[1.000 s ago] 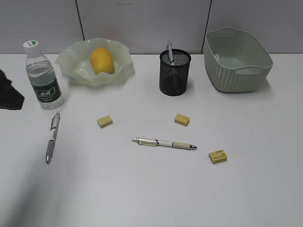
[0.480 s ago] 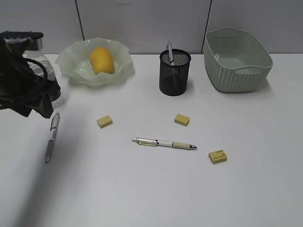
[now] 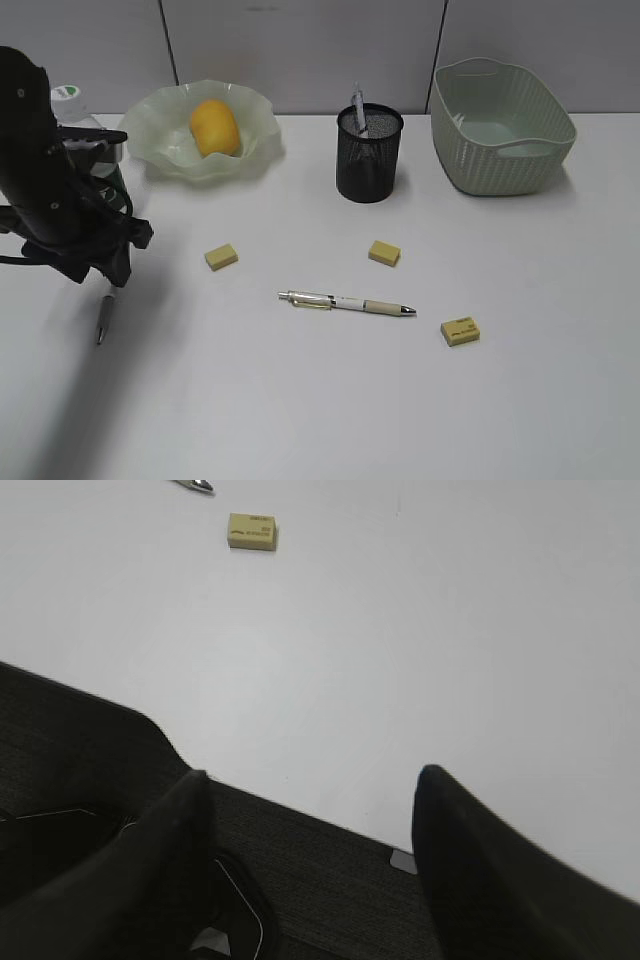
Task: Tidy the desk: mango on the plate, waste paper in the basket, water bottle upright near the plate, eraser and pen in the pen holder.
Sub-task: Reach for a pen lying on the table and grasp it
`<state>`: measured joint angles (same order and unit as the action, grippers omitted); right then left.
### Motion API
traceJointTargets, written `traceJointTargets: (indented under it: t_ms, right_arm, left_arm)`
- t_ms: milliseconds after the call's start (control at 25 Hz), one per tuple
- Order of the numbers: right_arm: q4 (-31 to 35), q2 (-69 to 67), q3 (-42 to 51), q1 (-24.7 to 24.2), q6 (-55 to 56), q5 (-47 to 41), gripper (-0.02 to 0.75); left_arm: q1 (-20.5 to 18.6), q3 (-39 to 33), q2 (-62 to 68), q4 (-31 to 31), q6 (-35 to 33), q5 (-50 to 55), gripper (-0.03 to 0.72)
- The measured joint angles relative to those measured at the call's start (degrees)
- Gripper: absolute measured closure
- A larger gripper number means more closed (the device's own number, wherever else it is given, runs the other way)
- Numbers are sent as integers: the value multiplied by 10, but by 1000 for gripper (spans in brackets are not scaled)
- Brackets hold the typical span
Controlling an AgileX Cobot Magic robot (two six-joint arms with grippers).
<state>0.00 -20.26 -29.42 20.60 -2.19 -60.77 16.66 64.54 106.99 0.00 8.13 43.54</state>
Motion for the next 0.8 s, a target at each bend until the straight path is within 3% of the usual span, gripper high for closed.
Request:
traceJointTargets:
  t_ms: [800]
  right_arm:
    - [0, 0, 0, 0, 0, 0, 243]
  left_arm:
    - [-6, 1, 61, 18, 0, -71, 302]
